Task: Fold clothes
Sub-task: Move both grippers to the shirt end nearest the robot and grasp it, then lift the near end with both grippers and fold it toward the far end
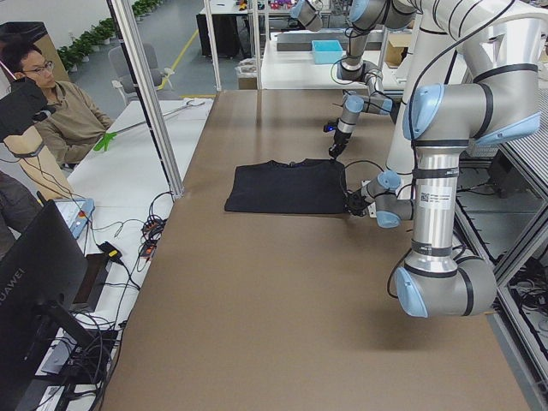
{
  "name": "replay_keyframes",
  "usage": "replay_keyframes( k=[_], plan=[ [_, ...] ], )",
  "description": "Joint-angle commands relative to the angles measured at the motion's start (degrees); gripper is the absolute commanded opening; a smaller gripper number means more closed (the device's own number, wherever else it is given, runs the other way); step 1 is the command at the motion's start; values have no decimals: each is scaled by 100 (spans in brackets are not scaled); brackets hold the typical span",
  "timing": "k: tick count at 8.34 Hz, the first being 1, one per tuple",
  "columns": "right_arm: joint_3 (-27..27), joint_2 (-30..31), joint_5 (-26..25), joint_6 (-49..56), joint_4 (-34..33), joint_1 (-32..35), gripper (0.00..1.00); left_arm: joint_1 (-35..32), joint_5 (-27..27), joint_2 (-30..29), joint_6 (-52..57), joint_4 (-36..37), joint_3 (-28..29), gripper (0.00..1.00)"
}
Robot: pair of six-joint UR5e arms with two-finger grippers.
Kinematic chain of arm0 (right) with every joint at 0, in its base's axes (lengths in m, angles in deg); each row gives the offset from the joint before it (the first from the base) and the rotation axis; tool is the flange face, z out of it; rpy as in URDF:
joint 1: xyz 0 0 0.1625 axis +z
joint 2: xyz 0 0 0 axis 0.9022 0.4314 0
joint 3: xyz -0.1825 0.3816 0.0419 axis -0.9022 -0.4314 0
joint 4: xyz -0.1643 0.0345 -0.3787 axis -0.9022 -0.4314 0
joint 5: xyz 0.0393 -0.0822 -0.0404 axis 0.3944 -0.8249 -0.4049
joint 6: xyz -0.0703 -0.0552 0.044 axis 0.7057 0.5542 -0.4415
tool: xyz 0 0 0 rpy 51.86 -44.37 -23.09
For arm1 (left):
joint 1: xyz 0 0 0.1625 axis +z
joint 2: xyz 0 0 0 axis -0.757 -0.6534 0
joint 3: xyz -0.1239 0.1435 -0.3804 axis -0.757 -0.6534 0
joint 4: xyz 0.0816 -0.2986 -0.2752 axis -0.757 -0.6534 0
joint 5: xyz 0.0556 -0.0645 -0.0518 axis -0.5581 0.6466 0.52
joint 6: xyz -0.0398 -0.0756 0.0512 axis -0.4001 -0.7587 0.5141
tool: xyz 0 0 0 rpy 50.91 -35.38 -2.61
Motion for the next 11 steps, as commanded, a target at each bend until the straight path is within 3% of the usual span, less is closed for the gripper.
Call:
replay_keyframes(
  k=[1, 3, 4, 5, 8, 10, 11],
  plan=[
    [333, -65, 74, 9, -4, 402, 0, -611, 474, 62, -8, 27, -715, 0],
    [272, -415, 1282, 9, -22, 1595, 0, -1858, 1485, -436, -43, 532, -585, 0],
    [-129, -826, 1679, -17, -30, 2158, 0, -2508, 1915, -1023, -69, 1041, -227, 0],
    [-689, -1240, 1866, -35, -31, 2468, 0, -3089, 2502, -1612, -70, 1142, 421, 0],
    [-2236, -1945, 2174, 376, 406, 3172, 0, -4067, 3112, -3020, 18, 1055, 2530, 0],
    [-3754, -2602, 2237, 728, 1195, 3428, 0, -4254, 3150, -3513, 115, 811, 3603, 0],
    [-4537, -3032, 2246, 947, 1443, 3604, 1, -4298, 3072, -3812, 150, 270, 4514, 9]
  ],
)
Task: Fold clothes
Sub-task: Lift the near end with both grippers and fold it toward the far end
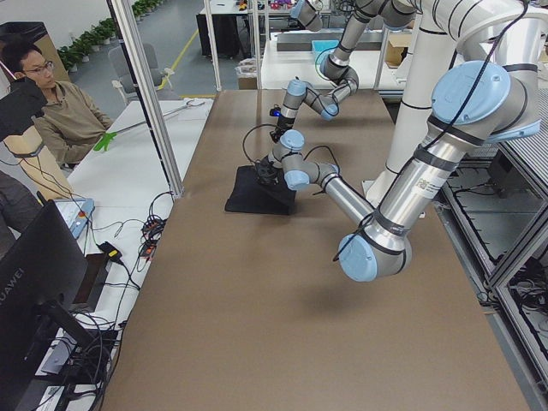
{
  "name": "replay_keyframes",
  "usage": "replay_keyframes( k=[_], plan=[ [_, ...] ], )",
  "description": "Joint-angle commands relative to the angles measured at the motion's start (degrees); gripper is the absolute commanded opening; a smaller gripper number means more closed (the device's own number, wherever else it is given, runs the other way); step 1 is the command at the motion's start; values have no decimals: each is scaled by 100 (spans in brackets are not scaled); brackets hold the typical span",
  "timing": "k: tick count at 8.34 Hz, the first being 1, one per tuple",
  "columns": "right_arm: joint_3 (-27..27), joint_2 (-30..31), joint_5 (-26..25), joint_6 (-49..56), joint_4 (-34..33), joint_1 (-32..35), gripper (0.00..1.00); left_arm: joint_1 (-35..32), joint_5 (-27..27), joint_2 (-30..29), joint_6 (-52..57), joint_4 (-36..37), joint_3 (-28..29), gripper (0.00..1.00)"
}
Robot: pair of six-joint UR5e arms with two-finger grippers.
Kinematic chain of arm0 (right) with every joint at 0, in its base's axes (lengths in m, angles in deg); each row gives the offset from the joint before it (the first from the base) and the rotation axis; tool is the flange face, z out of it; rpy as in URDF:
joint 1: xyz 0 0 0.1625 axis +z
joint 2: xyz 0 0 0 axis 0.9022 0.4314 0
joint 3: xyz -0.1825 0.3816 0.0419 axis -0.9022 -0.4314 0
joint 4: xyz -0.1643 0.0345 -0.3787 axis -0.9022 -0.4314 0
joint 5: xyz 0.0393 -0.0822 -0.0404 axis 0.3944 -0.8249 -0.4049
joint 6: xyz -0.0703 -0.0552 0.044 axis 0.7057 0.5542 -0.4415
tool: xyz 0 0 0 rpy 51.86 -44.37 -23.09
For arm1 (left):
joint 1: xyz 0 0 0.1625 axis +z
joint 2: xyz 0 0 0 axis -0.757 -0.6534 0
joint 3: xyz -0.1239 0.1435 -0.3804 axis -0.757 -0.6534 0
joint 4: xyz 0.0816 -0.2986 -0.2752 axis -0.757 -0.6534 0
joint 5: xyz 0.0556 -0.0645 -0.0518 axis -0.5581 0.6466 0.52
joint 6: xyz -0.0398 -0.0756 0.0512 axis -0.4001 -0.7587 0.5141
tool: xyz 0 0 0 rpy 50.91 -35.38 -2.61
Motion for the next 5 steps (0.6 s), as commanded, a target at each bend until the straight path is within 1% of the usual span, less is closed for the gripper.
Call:
replay_keyframes(
  k=[1, 2, 3, 5],
  plan=[
    [-2044, -957, 48, 936, 830, 473, 20, -166, -496, -1076, 191, -1180, 2627, 81],
    [-2285, -977, 4, 1759, 1050, 545, 92, -166, -980, -1299, 480, -1455, 3204, 94],
    [-2305, -1012, -74, 2368, 1061, 554, 95, -174, -1019, -1292, 726, -1466, 3227, 94],
    [-2331, -960, -84, 2959, 1070, 729, 95, -183, -1046, -1292, 738, -1466, 3219, 94]
  ],
)
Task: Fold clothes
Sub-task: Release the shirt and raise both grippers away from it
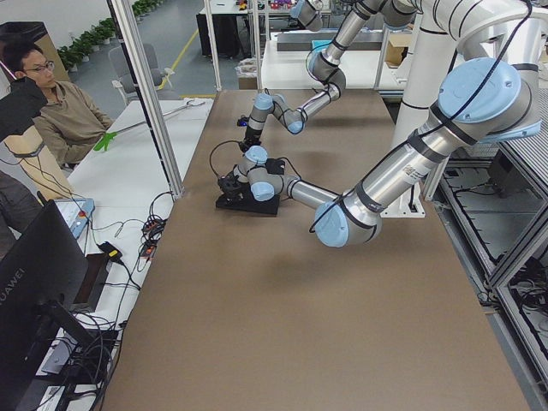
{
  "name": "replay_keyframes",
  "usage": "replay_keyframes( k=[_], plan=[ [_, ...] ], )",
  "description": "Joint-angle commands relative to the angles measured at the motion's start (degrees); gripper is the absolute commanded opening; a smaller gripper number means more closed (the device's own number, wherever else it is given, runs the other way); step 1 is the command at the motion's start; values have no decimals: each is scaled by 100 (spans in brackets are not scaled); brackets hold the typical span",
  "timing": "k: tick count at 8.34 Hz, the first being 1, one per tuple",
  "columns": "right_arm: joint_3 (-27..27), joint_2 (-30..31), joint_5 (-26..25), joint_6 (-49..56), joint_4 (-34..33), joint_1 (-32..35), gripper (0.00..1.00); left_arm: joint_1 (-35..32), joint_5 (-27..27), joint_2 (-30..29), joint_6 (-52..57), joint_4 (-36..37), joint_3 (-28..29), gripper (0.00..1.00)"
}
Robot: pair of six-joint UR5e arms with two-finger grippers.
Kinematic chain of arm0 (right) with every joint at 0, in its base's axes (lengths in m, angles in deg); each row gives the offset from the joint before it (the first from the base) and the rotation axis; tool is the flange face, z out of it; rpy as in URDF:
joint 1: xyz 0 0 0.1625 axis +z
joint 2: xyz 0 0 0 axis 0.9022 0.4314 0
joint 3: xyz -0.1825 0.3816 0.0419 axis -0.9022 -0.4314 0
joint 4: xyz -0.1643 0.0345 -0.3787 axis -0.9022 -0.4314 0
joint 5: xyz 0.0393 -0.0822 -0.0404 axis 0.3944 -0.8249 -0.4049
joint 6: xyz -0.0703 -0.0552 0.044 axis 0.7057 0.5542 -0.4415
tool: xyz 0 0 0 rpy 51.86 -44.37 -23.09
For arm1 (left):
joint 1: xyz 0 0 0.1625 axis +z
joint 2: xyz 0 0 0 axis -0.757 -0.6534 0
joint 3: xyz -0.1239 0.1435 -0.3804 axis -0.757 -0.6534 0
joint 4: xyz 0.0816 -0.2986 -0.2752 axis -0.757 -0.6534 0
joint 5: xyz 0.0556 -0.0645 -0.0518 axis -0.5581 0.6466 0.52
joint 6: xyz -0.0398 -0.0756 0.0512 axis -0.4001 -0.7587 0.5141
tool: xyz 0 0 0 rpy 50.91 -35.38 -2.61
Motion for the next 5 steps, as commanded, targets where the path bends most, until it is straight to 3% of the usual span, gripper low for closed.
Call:
replay_keyframes(
  k=[1, 4, 5],
  plan=[
    [-65, 85, -1, 838, 46, 172, 95, -4, -86, -48, 95, -50, 105, 94],
    [49, 260, -1, 1066, 63, 172, 95, -74, -51, -40, 418, -41, -201, 94],
    [267, 452, -19, 1842, 116, 180, 95, -92, -42, 56, 1134, 194, -438, 95]
  ],
)
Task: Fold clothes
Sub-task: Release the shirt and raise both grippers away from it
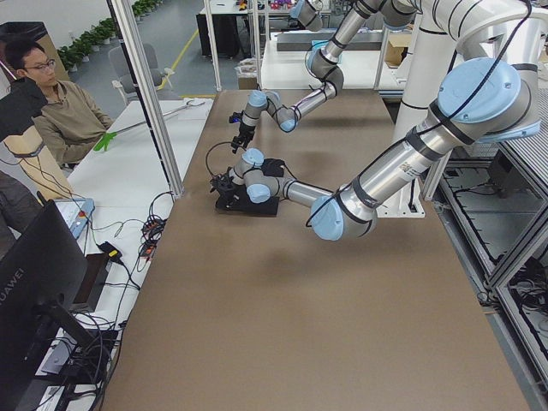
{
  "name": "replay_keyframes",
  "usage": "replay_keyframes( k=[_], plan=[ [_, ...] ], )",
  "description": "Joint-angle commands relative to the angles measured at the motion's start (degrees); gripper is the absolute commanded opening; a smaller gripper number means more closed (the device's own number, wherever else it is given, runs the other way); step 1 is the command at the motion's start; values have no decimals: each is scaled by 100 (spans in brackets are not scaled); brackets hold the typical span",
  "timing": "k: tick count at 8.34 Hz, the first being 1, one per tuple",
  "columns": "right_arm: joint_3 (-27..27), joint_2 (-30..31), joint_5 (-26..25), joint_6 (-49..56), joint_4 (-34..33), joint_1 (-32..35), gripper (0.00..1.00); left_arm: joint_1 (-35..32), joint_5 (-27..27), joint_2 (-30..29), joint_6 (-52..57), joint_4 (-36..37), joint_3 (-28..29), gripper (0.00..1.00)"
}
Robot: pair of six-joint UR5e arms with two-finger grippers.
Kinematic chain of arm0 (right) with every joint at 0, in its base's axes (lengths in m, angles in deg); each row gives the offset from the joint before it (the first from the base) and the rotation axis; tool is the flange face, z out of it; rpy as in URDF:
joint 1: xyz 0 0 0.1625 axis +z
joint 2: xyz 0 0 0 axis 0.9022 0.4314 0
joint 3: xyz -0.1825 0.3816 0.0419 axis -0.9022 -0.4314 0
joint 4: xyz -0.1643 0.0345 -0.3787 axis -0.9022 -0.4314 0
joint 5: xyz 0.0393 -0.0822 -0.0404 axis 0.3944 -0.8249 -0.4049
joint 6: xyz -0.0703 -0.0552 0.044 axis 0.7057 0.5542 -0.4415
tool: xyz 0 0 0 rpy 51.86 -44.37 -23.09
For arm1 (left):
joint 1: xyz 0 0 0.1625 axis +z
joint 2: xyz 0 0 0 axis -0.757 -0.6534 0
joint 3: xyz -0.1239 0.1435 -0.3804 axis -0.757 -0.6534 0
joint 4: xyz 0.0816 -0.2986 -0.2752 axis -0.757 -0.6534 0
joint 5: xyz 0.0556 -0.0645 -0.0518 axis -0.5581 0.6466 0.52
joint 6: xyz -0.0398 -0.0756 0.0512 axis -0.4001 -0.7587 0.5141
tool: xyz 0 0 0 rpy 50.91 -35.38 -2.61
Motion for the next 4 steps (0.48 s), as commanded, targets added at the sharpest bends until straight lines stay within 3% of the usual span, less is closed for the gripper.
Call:
replay_keyframes(
  k=[1, 3, 4],
  plan=[
    [286, 347, -25, 2021, 47, 64, 95, -76, -44, 390, 2075, 961, -913, 94],
    [295, 802, -16, 3861, 73, 596, 95, -408, -106, 1380, 4860, 2675, -2439, 94],
    [304, 996, -42, 4626, 116, 827, 95, -776, -62, 2065, 6110, 2996, -3161, 94]
  ],
)
